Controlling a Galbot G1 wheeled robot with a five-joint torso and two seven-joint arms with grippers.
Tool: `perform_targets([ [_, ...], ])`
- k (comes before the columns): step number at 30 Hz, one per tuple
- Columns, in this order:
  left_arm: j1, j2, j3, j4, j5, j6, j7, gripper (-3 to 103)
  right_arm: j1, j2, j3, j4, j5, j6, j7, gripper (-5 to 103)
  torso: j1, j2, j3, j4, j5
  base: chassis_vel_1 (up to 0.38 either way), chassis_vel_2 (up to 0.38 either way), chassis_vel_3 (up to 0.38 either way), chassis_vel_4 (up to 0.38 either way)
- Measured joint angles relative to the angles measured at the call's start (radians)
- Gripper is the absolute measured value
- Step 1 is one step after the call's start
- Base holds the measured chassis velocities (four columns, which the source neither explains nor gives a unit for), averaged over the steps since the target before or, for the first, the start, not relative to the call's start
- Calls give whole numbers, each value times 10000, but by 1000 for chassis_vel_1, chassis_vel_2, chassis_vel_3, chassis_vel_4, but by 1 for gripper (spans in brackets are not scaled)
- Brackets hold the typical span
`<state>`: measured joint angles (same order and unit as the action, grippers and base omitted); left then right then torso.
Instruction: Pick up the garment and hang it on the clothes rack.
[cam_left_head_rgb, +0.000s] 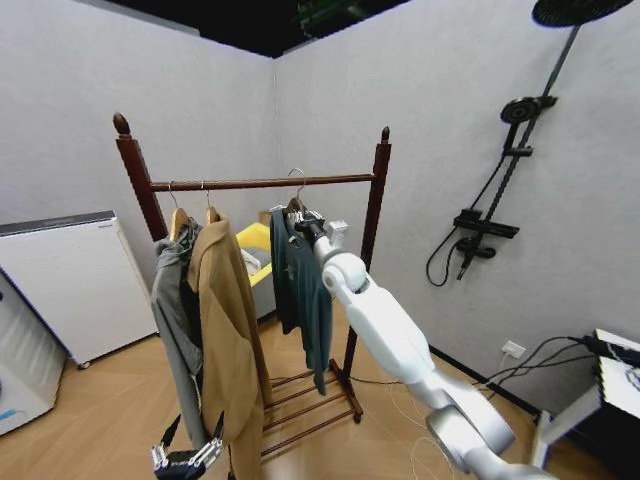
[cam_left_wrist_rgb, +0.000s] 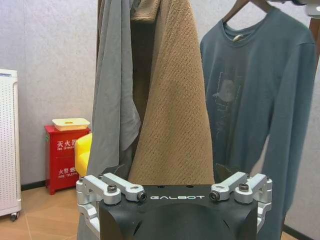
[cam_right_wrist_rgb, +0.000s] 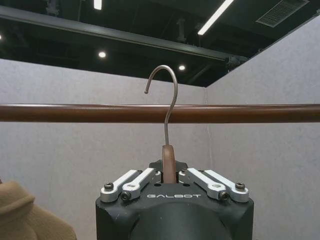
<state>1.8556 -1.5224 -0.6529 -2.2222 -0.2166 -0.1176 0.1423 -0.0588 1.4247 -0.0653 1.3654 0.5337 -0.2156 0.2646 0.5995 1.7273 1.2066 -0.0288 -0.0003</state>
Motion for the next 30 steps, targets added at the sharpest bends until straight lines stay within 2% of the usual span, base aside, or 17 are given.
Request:
perform_targets([
  [2,0,0,0,0,0,0,0,100,120,216,-20,-338,-173,4,41,9,-1,0,0,-1,1,0,0,0,0],
  [4,0,0,0,0,0,0,0,100,438,913,47,-1337,-572,133,146,9,-1,0,1,4,0,0,0,0,0],
  [5,0,0,0,0,0,0,0,100,438,913,47,-1337,-572,133,146,9,-1,0,1,4,0,0,0,0,0],
  [7,0,0,0,0,0,0,0,100,691,1388,157,-2060,-838,217,182,9,-3,0,-1,4,-1,0,0,0,0],
  [13,0,0,0,0,0,0,0,100,775,1632,189,-2420,-984,245,199,9,-3,0,-1,3,1,0,0,0,0],
  [18,-1,0,1,0,0,0,0,100,172,1120,184,-1355,-533,77,8,7,-3,0,-2,-3,4,0,0,0,0],
  [20,0,0,0,0,0,0,-1,100,-32,899,218,-947,-410,176,-174,10,-3,0,-2,0,4,0,0,0,0],
  [21,0,0,0,0,0,0,0,100,-203,693,265,-567,-329,259,-300,15,-3,0,-1,3,4,0,0,0,0],
  [22,0,0,0,0,0,0,0,100,-203,693,265,-567,-329,259,-300,15,-3,0,-1,3,4,0,0,0,0],
  [23,0,0,0,0,0,0,-1,100,-504,296,388,177,-160,168,-398,26,-3,0,-2,2,5,0,0,0,0],
  [24,0,0,0,0,0,0,-1,100,-504,296,388,177,-160,168,-398,26,-3,0,-2,2,5,0,0,0,0],
  [26,0,0,0,-1,1,0,0,100,-986,-337,646,1537,302,-173,-379,37,-3,0,-2,2,5,0,0,0,0],
  [27,0,0,0,0,0,0,0,100,-1273,-658,804,2224,389,-272,-369,42,-4,1,-3,3,5,0,0,0,0],
  [28,0,0,0,0,0,0,0,100,-1273,-658,804,2224,389,-272,-369,42,-4,1,-3,3,5,0,0,0,0],
  [30,0,1,0,0,0,0,5,100,-2002,-1358,1146,3486,525,-454,-413,53,-4,1,-3,5,5,0,0,0,0],
])
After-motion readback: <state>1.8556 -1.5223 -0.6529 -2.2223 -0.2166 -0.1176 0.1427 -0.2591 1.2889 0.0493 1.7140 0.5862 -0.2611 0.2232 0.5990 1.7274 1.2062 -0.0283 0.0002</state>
